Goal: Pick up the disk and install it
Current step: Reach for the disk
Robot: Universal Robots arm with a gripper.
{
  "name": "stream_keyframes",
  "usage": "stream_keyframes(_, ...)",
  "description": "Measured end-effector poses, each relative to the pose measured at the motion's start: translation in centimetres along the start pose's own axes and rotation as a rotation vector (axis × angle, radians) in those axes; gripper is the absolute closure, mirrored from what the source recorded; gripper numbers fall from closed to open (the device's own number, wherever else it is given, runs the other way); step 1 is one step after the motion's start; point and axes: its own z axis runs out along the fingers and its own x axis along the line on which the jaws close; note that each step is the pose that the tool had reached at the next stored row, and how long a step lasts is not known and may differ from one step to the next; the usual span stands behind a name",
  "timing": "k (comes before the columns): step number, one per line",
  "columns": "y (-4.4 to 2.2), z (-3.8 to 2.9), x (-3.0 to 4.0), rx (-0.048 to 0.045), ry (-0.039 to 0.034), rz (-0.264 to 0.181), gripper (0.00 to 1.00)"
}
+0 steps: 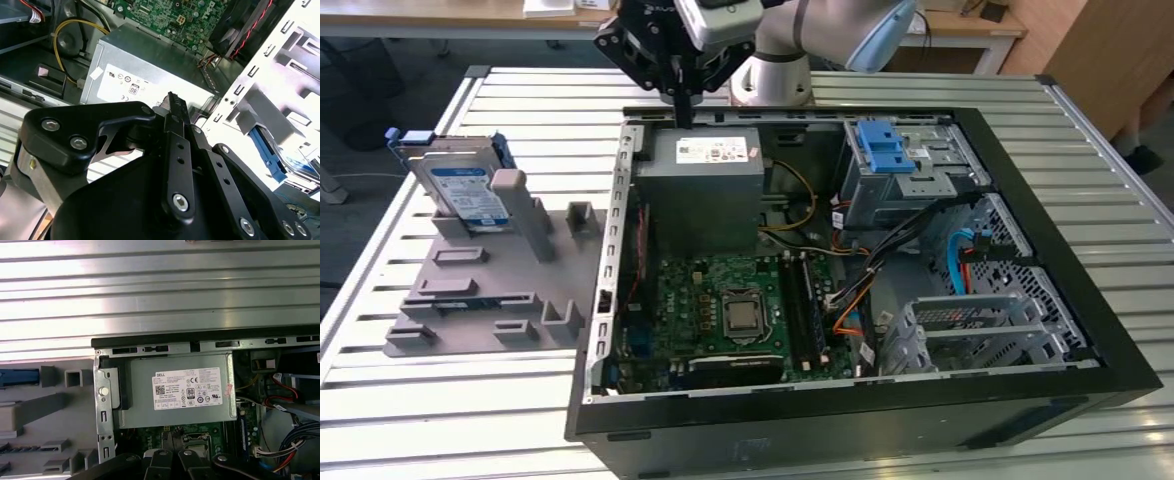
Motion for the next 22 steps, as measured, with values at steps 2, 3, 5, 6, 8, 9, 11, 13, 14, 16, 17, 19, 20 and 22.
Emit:
stream_keyframes(2, -0.01, 0.01, 0.07, 0.0001, 0.0007, 0.0, 0.89)
stream_keyframes(3, -0.01, 0.01, 0.11, 0.0002, 0.0012, 0.0, 0.89)
stream_keyframes(5, -0.01, 0.02, 0.18, 0.0002, 0.0024, 0.0, 0.89)
stream_keyframes(6, -0.02, 0.03, 0.21, 0.0003, 0.0031, 0.0, 0.89)
stream_keyframes(8, -0.02, 0.03, 0.27, 0.0004, 0.0043, 0.0, 0.89)
stream_keyframes(9, -0.02, 0.04, 0.3, 0.0004, 0.0047, 0.0, 0.89)
stream_keyframes(11, -0.02, 0.05, 0.37, 0.0003, 0.0054, 0.0, 0.89)
stream_keyframes(13, -0.03, 0.05, 0.43, 0.0004, 0.0061, 0.0, 0.89)
stream_keyframes(14, -0.03, 0.05, 0.45, 0.0005, 0.0064, 0.0, 0.89)
stream_keyframes(16, -0.03, 0.06, 0.49, 0.0005, 0.007, 0.0, 0.89)
stream_keyframes(17, -0.04, 0.06, 0.52, 0.0006, 0.0072, 0.0, 0.89)
stream_keyframes(19, -0.04, 0.07, 0.61, 0.0005, 0.0076, 0.0, 0.89)
stream_keyframes(20, -0.05, 0.07, 0.67, 0.0006, 0.0078, 0.0, 0.89)
stream_keyframes(22, -0.06, 0.08, 0.79, 0.0006, 0.0083, 0.0, 0.89)
